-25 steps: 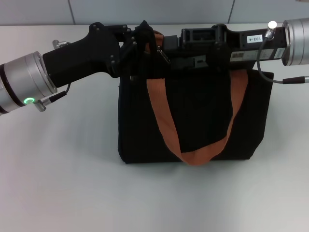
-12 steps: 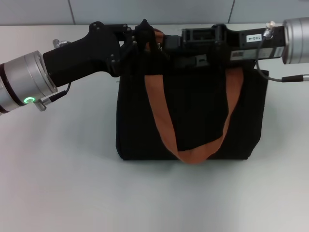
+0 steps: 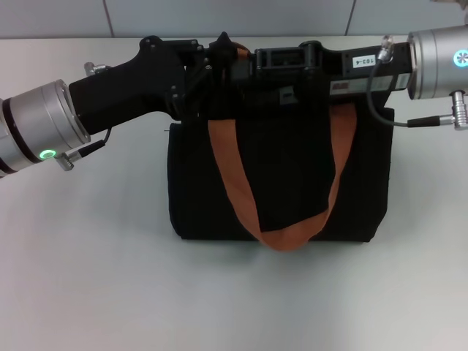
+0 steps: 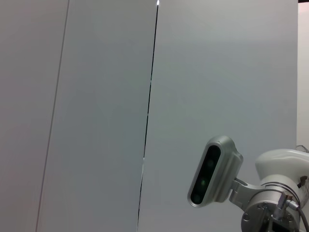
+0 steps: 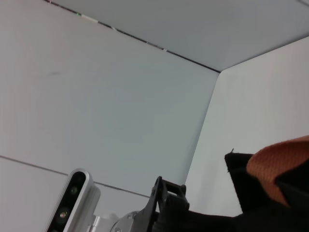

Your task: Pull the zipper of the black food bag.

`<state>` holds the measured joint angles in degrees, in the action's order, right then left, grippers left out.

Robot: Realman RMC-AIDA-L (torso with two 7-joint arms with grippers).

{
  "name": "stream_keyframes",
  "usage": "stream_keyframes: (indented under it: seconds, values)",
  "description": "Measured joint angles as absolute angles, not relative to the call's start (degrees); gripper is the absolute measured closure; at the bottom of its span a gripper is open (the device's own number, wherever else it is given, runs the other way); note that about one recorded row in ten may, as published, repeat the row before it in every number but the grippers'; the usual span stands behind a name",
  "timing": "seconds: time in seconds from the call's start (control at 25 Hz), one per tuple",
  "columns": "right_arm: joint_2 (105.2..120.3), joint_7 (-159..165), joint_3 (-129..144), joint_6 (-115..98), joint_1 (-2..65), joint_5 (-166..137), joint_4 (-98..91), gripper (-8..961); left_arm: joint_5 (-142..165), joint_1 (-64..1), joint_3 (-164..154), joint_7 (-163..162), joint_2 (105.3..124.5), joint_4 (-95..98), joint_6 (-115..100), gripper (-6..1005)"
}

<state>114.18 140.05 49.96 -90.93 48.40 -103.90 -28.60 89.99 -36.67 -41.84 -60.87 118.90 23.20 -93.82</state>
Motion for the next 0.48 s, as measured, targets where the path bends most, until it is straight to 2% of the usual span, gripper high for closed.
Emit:
stream_keyframes:
  seconds: [0.48]
  values:
    - [114.35, 137.96, 49.72, -92.19, 48.14, -103.59, -29.09, 162, 89.99, -36.49, -41.41, -60.82, 118.92, 23.20, -94.04, 980]
